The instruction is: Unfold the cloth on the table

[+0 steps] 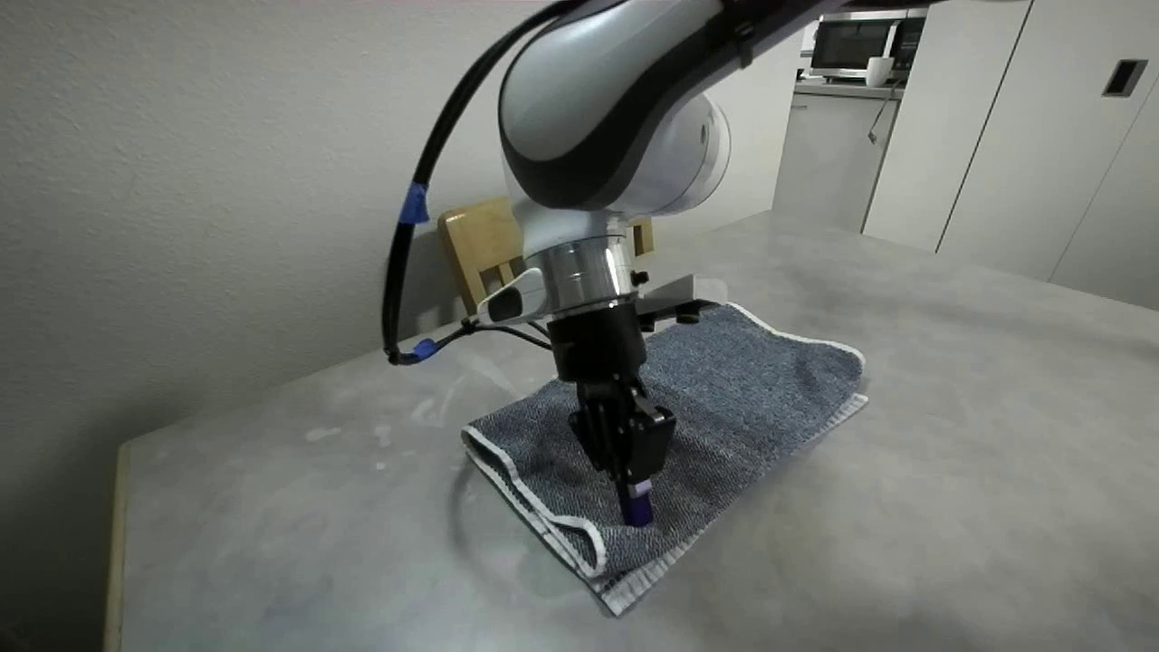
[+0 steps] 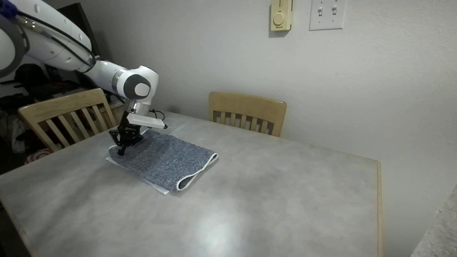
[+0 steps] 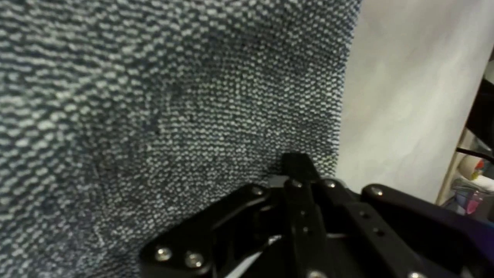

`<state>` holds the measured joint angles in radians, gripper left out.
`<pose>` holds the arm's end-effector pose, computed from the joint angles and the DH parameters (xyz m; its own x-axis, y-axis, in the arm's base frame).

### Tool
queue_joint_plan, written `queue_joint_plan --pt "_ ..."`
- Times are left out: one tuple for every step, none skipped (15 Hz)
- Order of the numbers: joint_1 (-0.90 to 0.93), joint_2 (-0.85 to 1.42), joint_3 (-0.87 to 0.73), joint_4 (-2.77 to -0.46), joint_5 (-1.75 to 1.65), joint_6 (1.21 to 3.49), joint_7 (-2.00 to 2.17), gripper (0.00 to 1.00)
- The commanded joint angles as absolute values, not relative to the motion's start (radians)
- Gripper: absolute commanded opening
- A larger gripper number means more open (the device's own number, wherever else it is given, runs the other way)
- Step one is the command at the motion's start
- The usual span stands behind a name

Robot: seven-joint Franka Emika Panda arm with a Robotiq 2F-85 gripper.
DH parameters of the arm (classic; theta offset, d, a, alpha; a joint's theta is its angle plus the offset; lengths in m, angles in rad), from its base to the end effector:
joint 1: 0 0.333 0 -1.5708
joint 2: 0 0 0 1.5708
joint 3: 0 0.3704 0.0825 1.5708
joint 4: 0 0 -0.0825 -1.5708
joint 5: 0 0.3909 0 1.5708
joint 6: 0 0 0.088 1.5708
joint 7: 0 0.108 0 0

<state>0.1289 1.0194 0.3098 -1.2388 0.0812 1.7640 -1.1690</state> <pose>0.6960 0.2679 0.1603 0.1123 0.9862 0.1214 0.8451 -0.0305 -0.5337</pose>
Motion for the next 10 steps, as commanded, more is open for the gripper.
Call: queue_joint_plan --pt "0.095 1.058 0.344 -1.177 0.139 1.659 -1.276 0.00" --pt "0.094 1.063 0.343 -1.166 0.151 1.636 -1.291 0.00" --pt "0.092 1.067 0.343 -1.158 0.162 1.614 -1.309 0.00" --pt "0.093 1.069 0.339 -1.151 0.171 1.597 -1.322 0.00" --pt "0.102 1.066 0.328 -1.148 0.171 1.591 -1.315 0.00" --pt "0.118 1.056 0.311 -1.152 0.157 1.601 -1.290 0.00" --pt "0.138 1.042 0.291 -1.163 0.136 1.625 -1.256 0.00" --pt "0.156 1.028 0.274 -1.174 0.112 1.643 -1.228 0.00" --pt "0.169 1.007 0.260 -1.201 0.095 1.692 -1.195 0.00" --pt "0.174 0.990 0.255 -1.224 0.079 1.729 -1.158 0.00"
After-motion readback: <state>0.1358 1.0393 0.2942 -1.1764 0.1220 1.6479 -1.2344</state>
